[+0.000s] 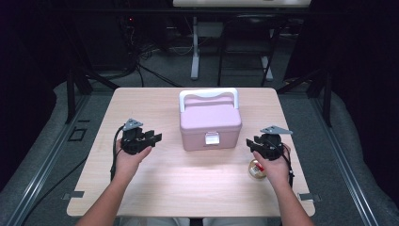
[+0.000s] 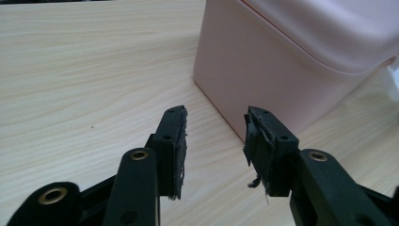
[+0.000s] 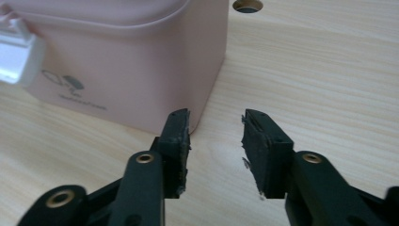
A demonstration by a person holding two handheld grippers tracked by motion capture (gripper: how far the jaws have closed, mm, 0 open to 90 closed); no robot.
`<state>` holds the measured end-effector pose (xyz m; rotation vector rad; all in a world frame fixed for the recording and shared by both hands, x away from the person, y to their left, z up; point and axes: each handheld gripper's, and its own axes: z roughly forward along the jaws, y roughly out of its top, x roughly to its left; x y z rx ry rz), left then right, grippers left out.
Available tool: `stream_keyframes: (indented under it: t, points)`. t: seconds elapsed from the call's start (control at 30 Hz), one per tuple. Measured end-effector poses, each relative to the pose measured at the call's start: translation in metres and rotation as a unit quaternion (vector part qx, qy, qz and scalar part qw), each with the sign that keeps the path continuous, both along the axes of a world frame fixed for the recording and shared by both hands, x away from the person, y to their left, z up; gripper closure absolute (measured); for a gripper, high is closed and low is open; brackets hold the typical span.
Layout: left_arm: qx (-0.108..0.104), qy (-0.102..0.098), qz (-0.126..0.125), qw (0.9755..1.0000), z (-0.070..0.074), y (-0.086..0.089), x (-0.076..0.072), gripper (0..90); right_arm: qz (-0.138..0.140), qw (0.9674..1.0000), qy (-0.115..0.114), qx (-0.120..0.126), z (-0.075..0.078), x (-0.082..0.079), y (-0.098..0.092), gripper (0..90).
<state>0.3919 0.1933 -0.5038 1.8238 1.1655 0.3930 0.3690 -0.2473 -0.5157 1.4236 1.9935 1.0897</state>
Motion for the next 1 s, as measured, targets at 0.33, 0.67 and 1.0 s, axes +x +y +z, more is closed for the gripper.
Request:
stream_keyframes:
  t: [0.33, 0.67, 1.0]
  points:
    - [-0.008, 0.006, -0.004, 0.9999, -0.005, -0.015, 0.013, 69.1, -0.022, 0.9996, -0.001, 0.015, -0.005, 0.023, -0.005, 72.6]
    - [0.010, 0.008, -0.029, 0.9995, -0.009, -0.041, 0.025, 85.7, -0.032, 0.9993, -0.016, 0.011, -0.007, 0.038, -0.004, 82.1]
    - [0.007, 0.012, -0.031, 0.9994, -0.018, -0.061, 0.031, 89.9, -0.036, 0.9989, -0.015, 0.026, -0.012, 0.047, 0.002, 85.5]
